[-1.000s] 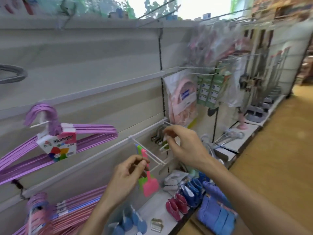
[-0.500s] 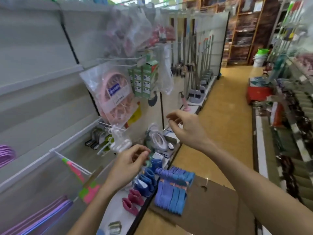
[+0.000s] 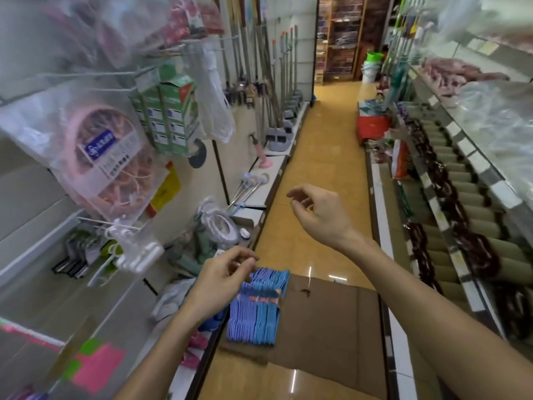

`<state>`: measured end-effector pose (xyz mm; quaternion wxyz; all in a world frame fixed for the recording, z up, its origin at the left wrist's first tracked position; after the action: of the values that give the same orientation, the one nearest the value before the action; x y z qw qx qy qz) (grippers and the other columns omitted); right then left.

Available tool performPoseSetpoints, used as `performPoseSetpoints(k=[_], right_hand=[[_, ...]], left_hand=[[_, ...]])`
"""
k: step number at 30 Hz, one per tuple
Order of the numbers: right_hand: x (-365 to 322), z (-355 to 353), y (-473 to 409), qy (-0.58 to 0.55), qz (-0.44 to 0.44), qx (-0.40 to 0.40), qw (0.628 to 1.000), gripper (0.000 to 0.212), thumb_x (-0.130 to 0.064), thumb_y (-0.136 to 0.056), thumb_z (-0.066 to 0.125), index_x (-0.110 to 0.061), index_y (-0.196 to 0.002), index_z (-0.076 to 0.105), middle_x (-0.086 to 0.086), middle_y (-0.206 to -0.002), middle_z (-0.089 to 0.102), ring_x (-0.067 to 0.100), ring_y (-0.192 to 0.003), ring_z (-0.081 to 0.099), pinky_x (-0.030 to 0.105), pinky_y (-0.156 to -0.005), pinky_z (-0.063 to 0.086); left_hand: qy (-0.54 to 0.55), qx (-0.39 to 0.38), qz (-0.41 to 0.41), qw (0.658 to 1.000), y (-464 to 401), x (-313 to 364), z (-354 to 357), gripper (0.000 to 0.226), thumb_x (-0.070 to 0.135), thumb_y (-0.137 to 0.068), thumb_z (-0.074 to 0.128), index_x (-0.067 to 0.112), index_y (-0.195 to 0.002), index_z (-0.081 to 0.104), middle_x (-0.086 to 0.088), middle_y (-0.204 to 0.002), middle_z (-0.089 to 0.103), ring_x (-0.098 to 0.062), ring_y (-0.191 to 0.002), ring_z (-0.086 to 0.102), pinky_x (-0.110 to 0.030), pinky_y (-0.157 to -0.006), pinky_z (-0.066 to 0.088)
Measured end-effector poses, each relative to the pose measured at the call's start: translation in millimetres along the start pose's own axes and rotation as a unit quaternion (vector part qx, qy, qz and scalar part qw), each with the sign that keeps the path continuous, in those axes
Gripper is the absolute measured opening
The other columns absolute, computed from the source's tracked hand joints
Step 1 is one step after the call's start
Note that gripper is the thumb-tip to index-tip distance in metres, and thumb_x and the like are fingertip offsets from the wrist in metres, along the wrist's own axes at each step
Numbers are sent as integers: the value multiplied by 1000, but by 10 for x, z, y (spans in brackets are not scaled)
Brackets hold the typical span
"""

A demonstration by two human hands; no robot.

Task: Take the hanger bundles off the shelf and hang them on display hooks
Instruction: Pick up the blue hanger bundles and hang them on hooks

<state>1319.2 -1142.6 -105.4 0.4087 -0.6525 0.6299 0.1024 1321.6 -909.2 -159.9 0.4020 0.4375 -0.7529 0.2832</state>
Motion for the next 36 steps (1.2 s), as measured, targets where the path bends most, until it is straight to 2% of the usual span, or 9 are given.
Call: performPoseSetpoints(k=[6,9,12,15,19,21,24,28,36], right_hand=[[382,260,-76,12,92,-16,996,22,-18,-98,57,-13,-117,66,-4,-102,65,8,-90,61,30,-80,56],[709,509,-143,26,134,-18,991,25,-19,-98,56,-15,-121,65,-7,-102,63,4,-88,59,19,-75,51],[1076,825,-172,31,173,-26,984,28,-21,-99,55,-19,-126,59,-6,-107,61,4,-89,59,18,-71,48],[1510,1231,-142,48,201,-38,978,34,-23,-98,56,-22,-132,54,-5,-112,59,7,-92,59,27,-78,54],[2228,1881,5,70,224,-62,970,38,-25,-99,55,-23,-137,50,-7,-117,57,9,-99,59,35,-85,57],[2646,2246,135,82,230,-76,967,38,-24,-99,56,-24,-137,49,-6,-119,57,10,-102,58,37,-87,57],[3328,2846,404,102,232,-87,964,36,-24,-98,57,-26,-133,51,-8,-117,57,10,-102,59,40,-87,58],[4174,3608,755,103,244,-73,962,33,-24,-96,56,-27,-129,52,-10,-109,57,11,-97,60,42,-83,58],[5419,4996,1356,73,255,-53,963,34,-18,-96,50,-22,-130,54,-6,-105,59,15,-95,60,45,-83,57]], left_hand=[[59,-34,-40,997,-487,-421,156,12,19,-98,58,26,-102,67,1,-87,72,-15,-77,70,-43,-75,60],[87,-39,-61,994,-765,-757,239,15,15,-99,57,26,-103,67,0,-87,71,-19,-77,70,-48,-74,60],[131,-38,-86,987,-1030,-1092,368,16,14,-100,55,22,-106,66,-2,-90,71,-22,-79,69,-40,-65,60],[183,-24,-125,975,-1269,-1525,559,15,13,-101,53,14,-110,65,-13,-96,68,-20,-75,67,-25,-56,55],[187,12,-137,973,-1528,-2363,931,15,12,-100,53,14,-109,66,-12,-92,70,-24,-74,68,-33,-61,57],[182,25,-150,971,-1572,-2847,1188,15,13,-101,53,16,-106,66,-10,-91,70,-21,-70,68,-29,-61,58],[180,28,-169,969,-1543,-3587,1621,15,11,-101,51,15,-103,65,-7,-85,68,-20,-67,66,-24,-57,56],[170,30,-171,970,-1470,-4607,2189,16,9,-102,50,9,-109,64,-8,-85,67,-17,-66,66,-32,-62,57],[148,91,-147,974,-1599,-6254,3164,16,14,-102,52,14,-114,61,-7,-99,66,-18,-73,68,-31,-64,59]])
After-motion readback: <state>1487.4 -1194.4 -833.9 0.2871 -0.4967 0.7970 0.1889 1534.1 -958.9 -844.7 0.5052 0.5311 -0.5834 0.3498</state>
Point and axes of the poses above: each hand's wrist, its own y-axis away from the middle knuckle, its own z-axis out of the palm, x = y × z, the point moved 1 cm from there along -y, towards the middle knuckle
